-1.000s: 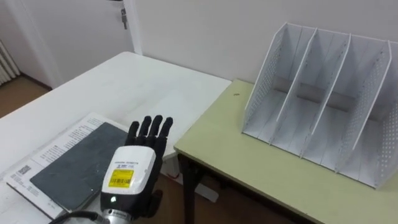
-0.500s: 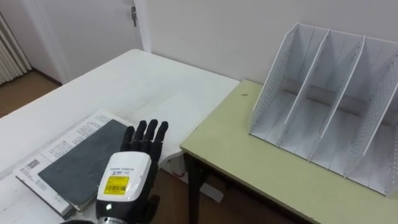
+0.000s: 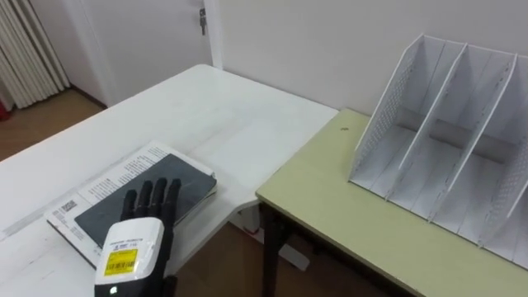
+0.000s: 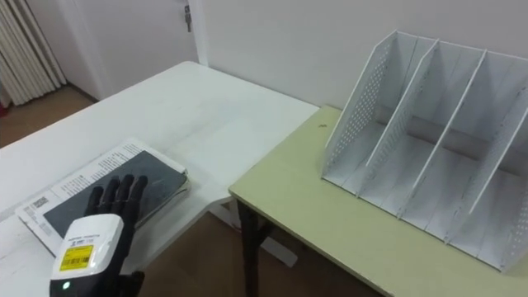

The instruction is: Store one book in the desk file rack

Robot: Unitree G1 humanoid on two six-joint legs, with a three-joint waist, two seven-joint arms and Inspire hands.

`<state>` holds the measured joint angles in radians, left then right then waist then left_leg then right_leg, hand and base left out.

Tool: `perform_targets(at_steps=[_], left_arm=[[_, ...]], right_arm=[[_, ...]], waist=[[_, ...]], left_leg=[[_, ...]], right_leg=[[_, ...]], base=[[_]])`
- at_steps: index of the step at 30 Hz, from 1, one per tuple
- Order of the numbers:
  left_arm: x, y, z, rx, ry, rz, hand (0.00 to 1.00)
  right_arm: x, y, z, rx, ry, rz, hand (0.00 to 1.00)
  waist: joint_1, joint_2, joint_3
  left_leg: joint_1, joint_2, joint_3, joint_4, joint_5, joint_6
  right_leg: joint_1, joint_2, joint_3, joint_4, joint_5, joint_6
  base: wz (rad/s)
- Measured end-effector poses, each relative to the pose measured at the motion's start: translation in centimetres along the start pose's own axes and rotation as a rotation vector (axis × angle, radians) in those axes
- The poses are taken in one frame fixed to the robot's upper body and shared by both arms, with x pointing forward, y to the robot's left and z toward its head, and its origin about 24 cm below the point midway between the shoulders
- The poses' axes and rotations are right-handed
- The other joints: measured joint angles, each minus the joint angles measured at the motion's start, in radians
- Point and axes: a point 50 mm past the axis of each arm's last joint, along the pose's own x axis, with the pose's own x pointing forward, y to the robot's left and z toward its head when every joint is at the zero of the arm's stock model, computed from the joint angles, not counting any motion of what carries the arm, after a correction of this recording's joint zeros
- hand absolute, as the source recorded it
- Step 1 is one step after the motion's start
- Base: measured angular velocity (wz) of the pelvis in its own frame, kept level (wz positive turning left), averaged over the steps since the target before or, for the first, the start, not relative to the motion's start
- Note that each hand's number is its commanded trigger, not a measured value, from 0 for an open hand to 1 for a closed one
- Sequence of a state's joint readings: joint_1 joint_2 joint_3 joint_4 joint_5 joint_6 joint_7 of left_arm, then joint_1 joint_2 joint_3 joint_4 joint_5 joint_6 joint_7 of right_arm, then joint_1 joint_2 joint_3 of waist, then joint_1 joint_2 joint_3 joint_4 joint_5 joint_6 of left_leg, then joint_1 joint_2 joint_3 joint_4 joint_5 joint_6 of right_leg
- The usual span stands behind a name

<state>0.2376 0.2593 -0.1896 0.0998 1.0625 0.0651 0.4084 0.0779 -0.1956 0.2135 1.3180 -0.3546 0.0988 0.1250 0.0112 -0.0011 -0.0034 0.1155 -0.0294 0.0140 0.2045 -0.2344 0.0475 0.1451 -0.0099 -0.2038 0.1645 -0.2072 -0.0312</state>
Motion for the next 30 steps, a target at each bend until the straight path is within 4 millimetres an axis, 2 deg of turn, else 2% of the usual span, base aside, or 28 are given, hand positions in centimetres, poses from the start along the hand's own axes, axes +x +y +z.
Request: perform_targets(at_steps=[21,30], left_arm=[[-0.06,-0.25,-0.13,-0.028,0.077,0.001,0.0],[-0.19,-0.57,-0.38,-0.031,0.094,-0.014,0.0]], right_arm=[[-0.02,-0.06,-0.1,-0.002,0.023,0.003,0.0],[-0.04,0.01,-0.1,0.014,0.009,-0.01,0.0]], waist=[[0.01,0.0,-0.0003],[-0.006,0.001,-0.0002]], left_leg=[[0.0,0.001,0.0,0.0,0.0,0.0],[0.0,0.0,0.0,0.0,0.0,0.0]], right_leg=[[-0.001,0.0,0.003,0.002,0.0,0.0],[-0.003,0.0,0.01,0.003,-0.001,0.001]], base=[[0.0],[0.0]])
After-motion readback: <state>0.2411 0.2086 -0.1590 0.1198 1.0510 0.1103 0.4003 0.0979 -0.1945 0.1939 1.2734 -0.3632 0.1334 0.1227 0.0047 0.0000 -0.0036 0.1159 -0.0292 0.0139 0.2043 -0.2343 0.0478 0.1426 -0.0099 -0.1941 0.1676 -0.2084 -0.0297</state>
